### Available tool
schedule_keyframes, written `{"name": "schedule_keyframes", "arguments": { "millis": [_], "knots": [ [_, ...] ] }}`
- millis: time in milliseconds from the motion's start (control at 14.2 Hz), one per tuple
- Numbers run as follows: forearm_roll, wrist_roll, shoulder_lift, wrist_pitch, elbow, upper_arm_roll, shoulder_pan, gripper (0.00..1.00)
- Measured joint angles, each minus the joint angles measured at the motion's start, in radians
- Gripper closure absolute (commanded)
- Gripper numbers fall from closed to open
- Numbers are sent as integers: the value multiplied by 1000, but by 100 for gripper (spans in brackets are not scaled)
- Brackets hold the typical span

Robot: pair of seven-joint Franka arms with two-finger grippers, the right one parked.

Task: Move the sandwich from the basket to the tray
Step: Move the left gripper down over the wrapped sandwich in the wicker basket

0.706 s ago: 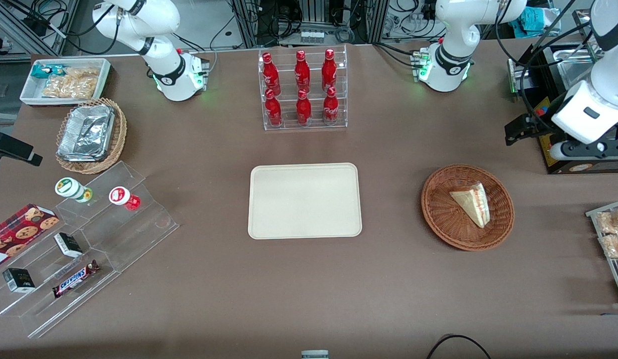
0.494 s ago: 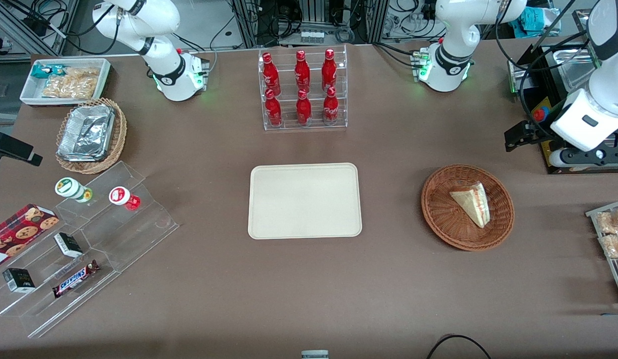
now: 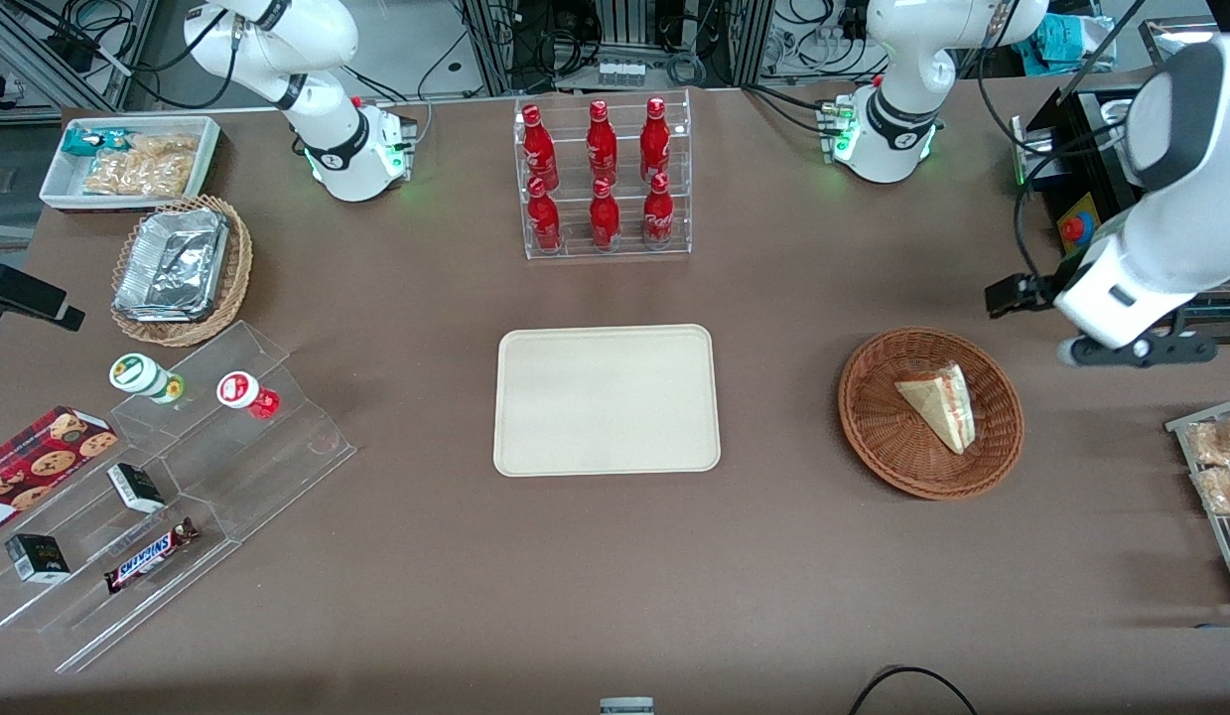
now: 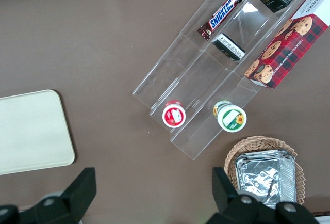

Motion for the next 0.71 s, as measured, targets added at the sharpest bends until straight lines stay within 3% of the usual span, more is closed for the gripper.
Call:
{"name": "schedule_keyframes", "arguments": {
  "millis": [494, 706],
  "knots": [
    [0, -14, 21, 567, -417, 34, 35, 0],
    [-3, -191, 22, 668, -495, 37, 58, 0]
  ]
}}
